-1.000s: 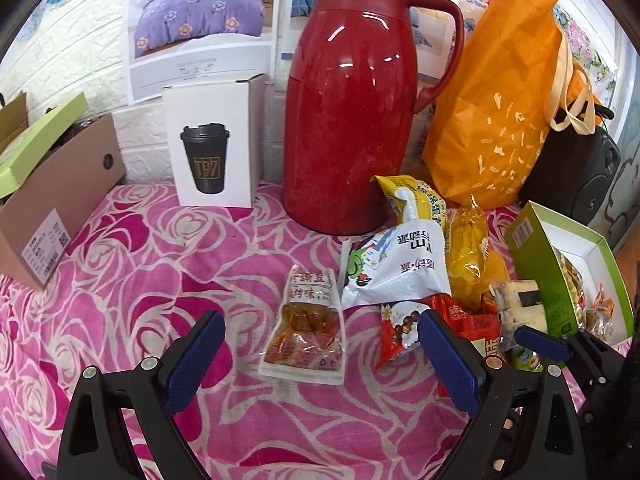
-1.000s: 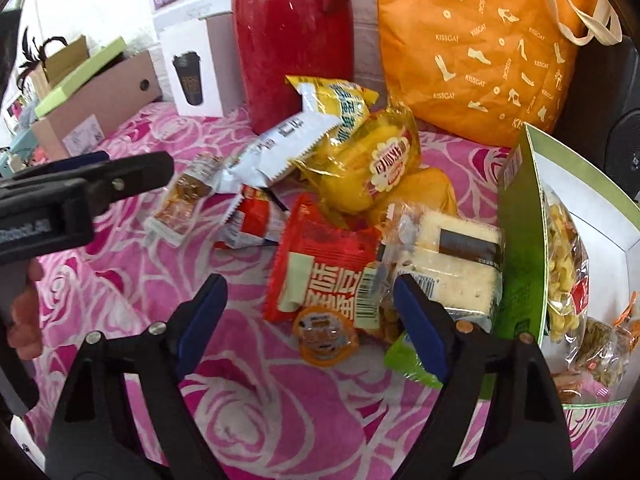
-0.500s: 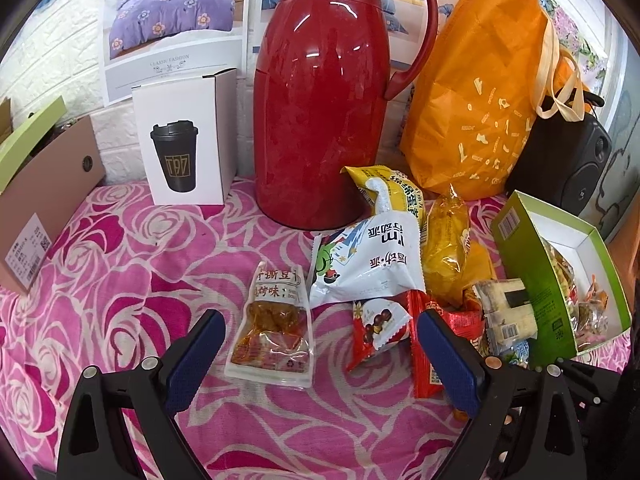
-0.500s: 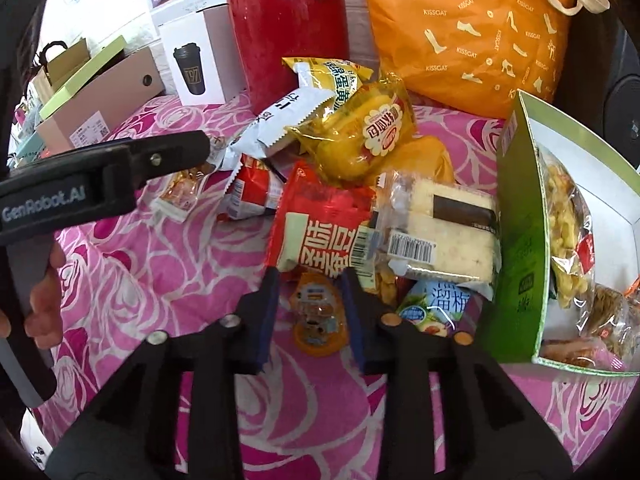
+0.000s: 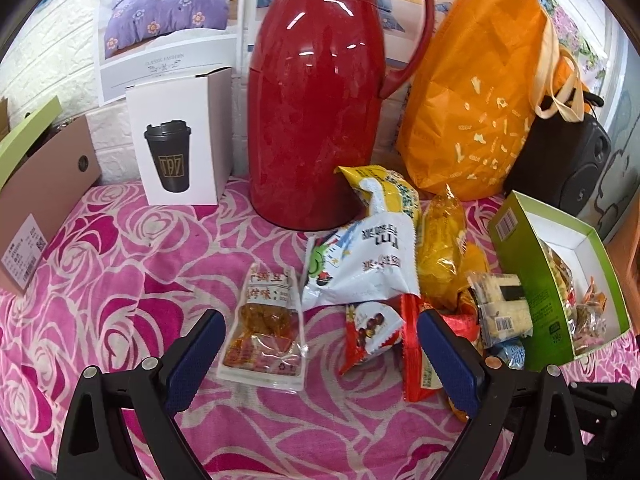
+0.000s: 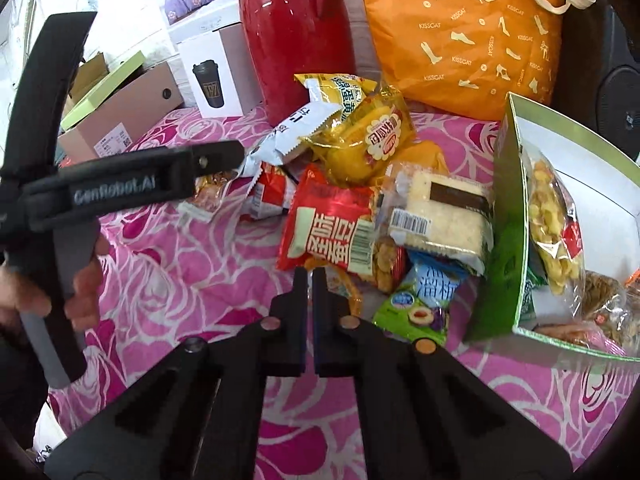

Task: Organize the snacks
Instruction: 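Grasp the red bean bag with the right tool while the left tool grasps the white chocolate-ball packet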

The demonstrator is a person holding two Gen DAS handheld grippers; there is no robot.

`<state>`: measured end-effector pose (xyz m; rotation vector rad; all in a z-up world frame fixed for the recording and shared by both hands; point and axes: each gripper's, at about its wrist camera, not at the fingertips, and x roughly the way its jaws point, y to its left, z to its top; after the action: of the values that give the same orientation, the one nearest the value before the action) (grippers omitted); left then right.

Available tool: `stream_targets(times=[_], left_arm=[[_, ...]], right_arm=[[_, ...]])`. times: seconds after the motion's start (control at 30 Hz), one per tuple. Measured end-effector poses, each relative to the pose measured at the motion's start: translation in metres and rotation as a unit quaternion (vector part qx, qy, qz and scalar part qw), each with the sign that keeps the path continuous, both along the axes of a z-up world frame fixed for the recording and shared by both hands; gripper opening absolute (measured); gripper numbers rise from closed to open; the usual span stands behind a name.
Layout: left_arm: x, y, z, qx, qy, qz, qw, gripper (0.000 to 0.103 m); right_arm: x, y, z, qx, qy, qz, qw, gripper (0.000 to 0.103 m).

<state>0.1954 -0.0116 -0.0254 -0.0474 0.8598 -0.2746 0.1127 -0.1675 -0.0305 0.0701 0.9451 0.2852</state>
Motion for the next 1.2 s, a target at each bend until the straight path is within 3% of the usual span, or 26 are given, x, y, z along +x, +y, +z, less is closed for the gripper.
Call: stream_targets(times=[0.03,0.07,0.13,0.2,0.27,0.37,0.5,0.6,0.67,0.83,0.87,0.93,1.0,1.03,1.13,1.2], left_arm=[[0.002,0.005,0.000,-0.009,0.004,0.006,0.9999,0.097],[0.004,0.011,0.001,-0.020,0.008,0.012,0.9997,0.093],[0.006,0.020,0.002,-0.037,0.014,0.015,0.9991,0.091],[0.006,0.023,0.004,-0.041,0.012,0.014,0.9990,0.090],[0.006,0.022,0.003,-0.045,0.017,-0.001,0.9989,0.076],[0.008,0.009,-0.004,-0.060,0.041,-0.037,0.9967,0.072],[0.009,-0.013,-0.014,-0.052,0.051,-0.070,0.9949,0.067],[0.011,-0.025,-0.019,-0.038,0.055,-0.081,0.9945,0.065],[0.014,-0.032,-0.023,-0.035,0.060,-0.082,0.9942,0.065],[0.023,-0.045,-0.031,-0.032,0.066,-0.081,0.9940,0.064],[0.025,-0.045,-0.033,-0.038,0.072,-0.083,0.9932,0.047],[0.031,-0.045,-0.037,-0.035,0.083,-0.082,0.9925,0.032],[0.030,-0.044,-0.037,-0.036,0.078,-0.085,0.9927,0.032],[0.029,-0.044,-0.037,-0.035,0.076,-0.085,0.9929,0.032],[0.026,-0.045,-0.036,-0.032,0.070,-0.081,0.9938,0.032],[0.025,-0.045,-0.036,-0.030,0.070,-0.083,0.9936,0.031]], right_arm=[[0.001,0.001,-0.001,0.002,0.003,0.001,1.000,0.011],[0.003,0.001,-0.002,0.002,0.004,0.000,1.000,0.027],[0.007,0.003,-0.005,-0.001,0.003,-0.008,1.000,0.048],[0.014,0.003,-0.011,-0.001,0.005,-0.015,1.000,0.051],[0.021,0.004,-0.017,0.003,0.011,-0.019,1.000,0.052],[0.031,0.003,-0.023,-0.002,0.012,-0.033,0.999,0.066],[0.040,-0.006,-0.030,0.009,0.012,-0.050,0.999,0.068],[0.036,-0.012,-0.029,0.029,0.009,-0.048,0.998,0.061],[0.030,-0.009,-0.024,0.020,-0.001,-0.040,0.999,0.051],[0.029,-0.007,-0.018,0.006,-0.008,-0.032,0.999,0.042],[0.029,-0.007,-0.018,0.008,-0.008,-0.032,0.999,0.042],[0.030,-0.007,-0.018,0.010,-0.004,-0.029,1.000,0.045],[0.033,-0.005,-0.024,-0.004,0.012,-0.034,0.999,0.067],[0.035,-0.004,-0.028,-0.008,0.021,-0.036,0.999,0.071],[0.037,-0.002,-0.033,-0.009,0.012,-0.047,0.999,0.074],[0.037,-0.004,-0.032,0.003,0.009,-0.053,0.999,0.066]])
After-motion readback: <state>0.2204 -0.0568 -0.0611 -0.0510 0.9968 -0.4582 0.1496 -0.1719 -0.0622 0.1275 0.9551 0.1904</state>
